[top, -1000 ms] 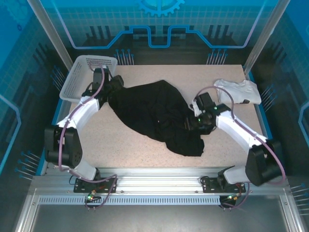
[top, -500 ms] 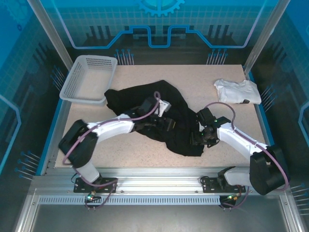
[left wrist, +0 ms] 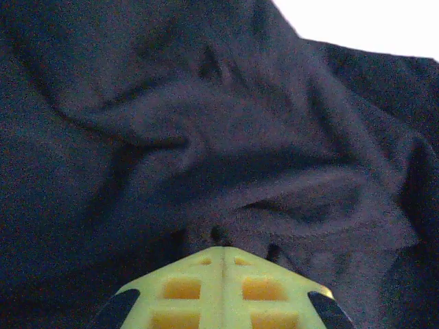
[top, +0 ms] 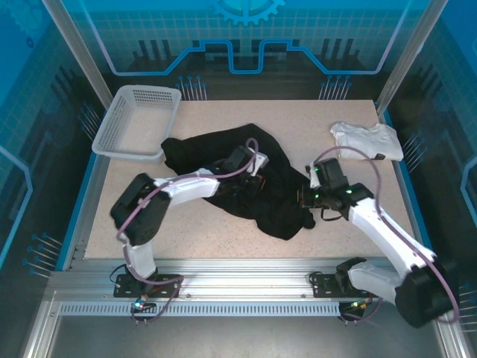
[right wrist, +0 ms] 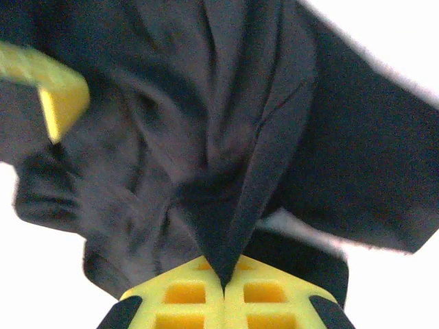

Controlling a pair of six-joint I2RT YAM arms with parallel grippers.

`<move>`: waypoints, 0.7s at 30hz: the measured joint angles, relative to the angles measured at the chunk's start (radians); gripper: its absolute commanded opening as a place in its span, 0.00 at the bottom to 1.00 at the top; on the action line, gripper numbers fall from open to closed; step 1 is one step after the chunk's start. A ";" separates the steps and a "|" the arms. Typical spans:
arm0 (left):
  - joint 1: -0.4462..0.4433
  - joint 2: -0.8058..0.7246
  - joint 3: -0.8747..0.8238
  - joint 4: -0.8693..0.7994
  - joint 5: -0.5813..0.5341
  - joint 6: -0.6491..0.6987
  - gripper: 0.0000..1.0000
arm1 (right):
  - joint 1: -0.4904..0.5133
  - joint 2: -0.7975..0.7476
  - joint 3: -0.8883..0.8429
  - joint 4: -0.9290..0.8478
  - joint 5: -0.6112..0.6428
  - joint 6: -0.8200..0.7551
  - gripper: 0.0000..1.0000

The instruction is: Fold the inside-out t-shirt

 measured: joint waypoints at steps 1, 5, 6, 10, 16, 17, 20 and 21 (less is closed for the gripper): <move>0.018 -0.062 -0.028 0.012 0.002 -0.016 0.00 | -0.011 -0.039 0.034 0.005 0.000 -0.009 0.00; 0.116 -0.360 -0.101 0.093 -0.005 -0.080 0.00 | -0.043 -0.133 0.171 0.057 -0.037 -0.032 0.00; 0.132 -0.418 -0.102 0.121 -0.014 -0.082 0.00 | -0.045 -0.136 0.208 0.069 -0.056 -0.035 0.00; 0.134 -0.499 -0.102 0.167 -0.041 -0.082 0.00 | -0.046 -0.098 0.344 0.107 -0.135 -0.040 0.00; 0.126 -0.392 -0.164 0.164 0.023 -0.101 0.61 | -0.046 0.000 0.424 0.102 -0.200 -0.066 0.00; 0.120 -0.359 -0.165 0.159 0.040 -0.105 0.65 | -0.047 0.013 0.422 0.090 -0.196 -0.071 0.00; 0.095 -0.253 -0.154 0.144 0.084 -0.088 0.69 | -0.061 0.040 0.388 0.058 -0.184 -0.084 0.00; 0.088 -0.203 -0.137 0.125 0.095 -0.077 0.70 | -0.067 0.045 0.377 0.050 -0.182 -0.085 0.00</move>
